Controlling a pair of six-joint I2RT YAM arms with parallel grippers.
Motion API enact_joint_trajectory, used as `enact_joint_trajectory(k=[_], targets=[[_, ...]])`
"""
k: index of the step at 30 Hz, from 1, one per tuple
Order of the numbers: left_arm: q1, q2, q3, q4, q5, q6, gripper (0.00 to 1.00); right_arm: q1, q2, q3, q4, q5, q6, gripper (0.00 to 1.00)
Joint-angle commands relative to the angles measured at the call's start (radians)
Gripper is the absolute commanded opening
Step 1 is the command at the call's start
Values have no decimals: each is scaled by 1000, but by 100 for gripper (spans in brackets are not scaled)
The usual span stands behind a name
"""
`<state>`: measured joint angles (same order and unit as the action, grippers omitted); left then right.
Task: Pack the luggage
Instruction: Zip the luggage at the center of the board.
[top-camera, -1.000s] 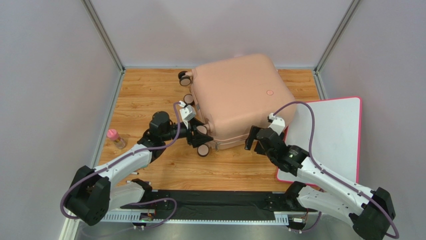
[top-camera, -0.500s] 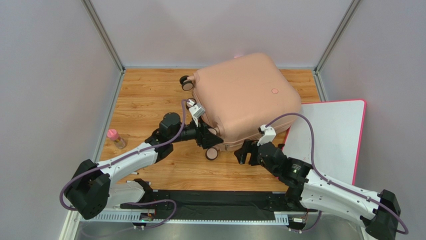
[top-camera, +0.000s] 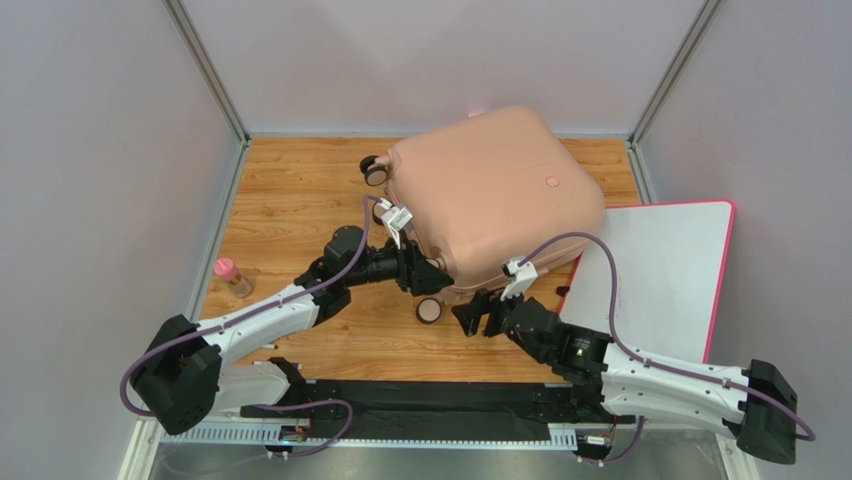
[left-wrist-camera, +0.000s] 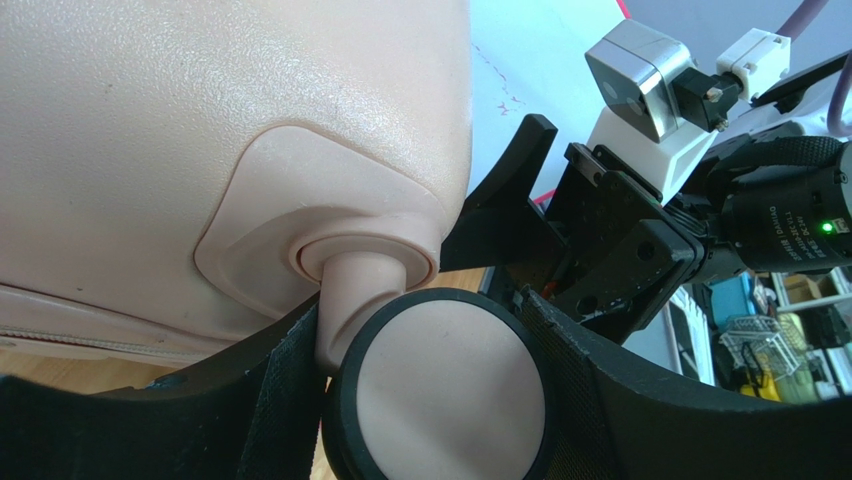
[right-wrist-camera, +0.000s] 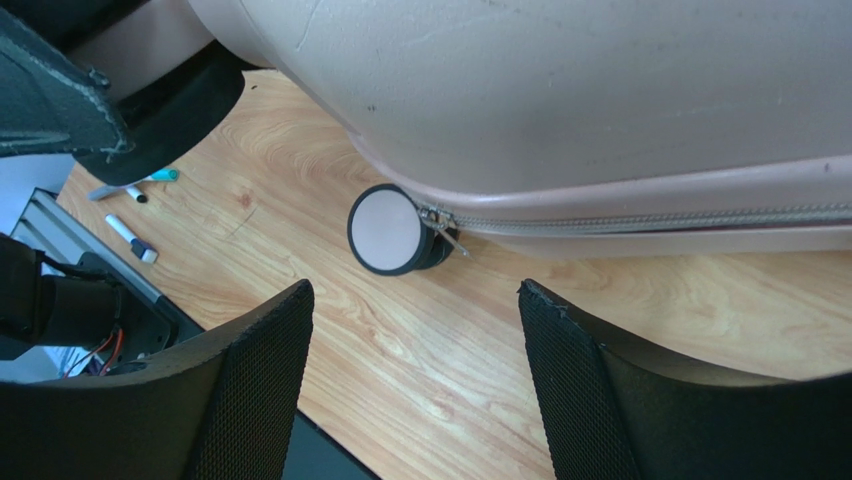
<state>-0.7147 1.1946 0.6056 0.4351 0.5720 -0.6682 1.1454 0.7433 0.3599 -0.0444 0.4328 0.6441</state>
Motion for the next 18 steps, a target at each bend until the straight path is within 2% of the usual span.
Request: enact_joint_trajectory(k=[1,9,18], targets=[[-48,-20,75,119,115,-65,0,7,24,-4,113,67,-64,75],[-69,-21,105,114,120,-94,0,7,74,-15,189,70,-100,70],[-80,-35,132,91,115,-99,0,7,200,-13,274,66,-93,66]])
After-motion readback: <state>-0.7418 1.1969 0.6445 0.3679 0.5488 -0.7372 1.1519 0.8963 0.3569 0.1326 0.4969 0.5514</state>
